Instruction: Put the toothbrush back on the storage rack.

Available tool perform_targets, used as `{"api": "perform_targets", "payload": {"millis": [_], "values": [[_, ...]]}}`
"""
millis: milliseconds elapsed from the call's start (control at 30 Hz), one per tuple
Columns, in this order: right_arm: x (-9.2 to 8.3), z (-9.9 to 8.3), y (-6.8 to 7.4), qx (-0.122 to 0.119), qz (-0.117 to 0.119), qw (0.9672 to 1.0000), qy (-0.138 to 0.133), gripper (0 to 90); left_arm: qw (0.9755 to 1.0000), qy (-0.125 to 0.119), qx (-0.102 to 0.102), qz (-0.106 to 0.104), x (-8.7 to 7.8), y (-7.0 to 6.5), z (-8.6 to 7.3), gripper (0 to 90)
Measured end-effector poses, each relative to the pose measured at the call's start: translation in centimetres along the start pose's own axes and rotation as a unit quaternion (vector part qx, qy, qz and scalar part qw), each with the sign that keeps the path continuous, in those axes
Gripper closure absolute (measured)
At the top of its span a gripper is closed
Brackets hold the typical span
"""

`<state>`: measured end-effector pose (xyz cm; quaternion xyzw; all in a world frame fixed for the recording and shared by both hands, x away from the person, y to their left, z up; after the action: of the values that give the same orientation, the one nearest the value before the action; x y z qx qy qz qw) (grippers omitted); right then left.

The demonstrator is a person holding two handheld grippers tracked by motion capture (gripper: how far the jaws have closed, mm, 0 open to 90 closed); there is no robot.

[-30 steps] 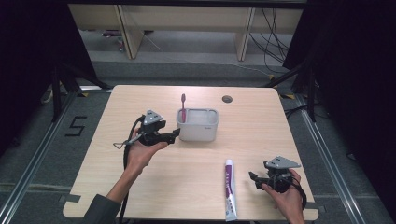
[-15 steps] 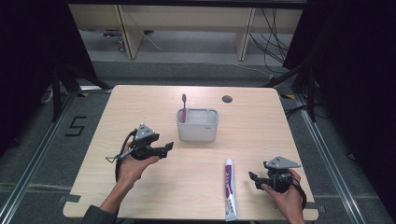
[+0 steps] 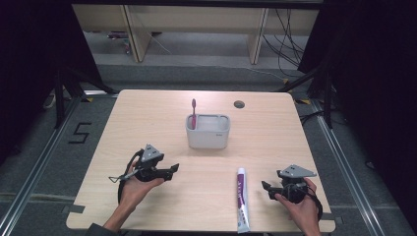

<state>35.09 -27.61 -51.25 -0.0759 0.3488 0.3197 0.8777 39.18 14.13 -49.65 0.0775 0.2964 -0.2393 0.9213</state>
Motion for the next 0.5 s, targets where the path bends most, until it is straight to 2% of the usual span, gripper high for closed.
{"api": "perform_targets", "payload": {"millis": [67, 167, 200, 233, 267, 367, 467, 500], "values": [[0.0, 0.0, 0.0, 0.0, 0.0, 1.0, 0.0, 28.1, 1.0, 0.008, 0.002, 0.002, -0.2, 0.0, -0.4, 27.6], [0.0, 0.0, 0.0, 0.0, 0.0, 1.0, 0.0, 28.1, 1.0, 0.006, -0.003, -0.002, -0.4, 0.1, -1.1, 26.3], [0.0, 0.0, -0.1, -0.011, -0.001, 0.9999, -0.004, 28.1, 1.0, 0.009, -0.002, -0.002, -0.5, 0.1, -1.2, 25.7], [0.0, 0.1, 0.0, -0.003, 0.001, 1.0, -0.003, 28.2, 0.9999, 0.012, -0.001, -0.004, -0.6, 0.2, -1.5, 25.2], [0.0, 0.0, -0.1, -0.009, 0.001, 1.0, -0.002, 28.1, 0.9999, 0.009, -0.003, -0.004, -0.7, 0.2, -1.6, 24.8], [0.0, 0.1, -0.1, -0.006, 0.003, 1.0, -0.002, 28.1, 0.9999, 0.013, -0.002, -0.007, -0.9, 0.3, -2.0, 23.6], [-0.1, 0.1, -0.1, -0.011, -0.002, 0.9999, -0.002, 28.2, 0.9999, 0.016, 0.005, -0.001, -1.3, 0.4, -2.5, 23.5], [0.0, 0.1, 0.0, -0.006, 0.003, 1.0, -0.001, 28.1, 0.9999, 0.016, 0.001, 0.001, -1.4, 0.4, -2.7, 23.4]]}}
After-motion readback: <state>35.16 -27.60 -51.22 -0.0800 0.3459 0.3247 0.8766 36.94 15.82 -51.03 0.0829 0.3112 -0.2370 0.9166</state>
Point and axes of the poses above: each handheld gripper's, and its own axes: x roughly forward along the jaws, z roughly out of its top, y roughly to its left, the point moved 3 cm from there along x, roughly forward along the jaws, and after that the axes turned 8 degrees about z, right-handed, at the moved point
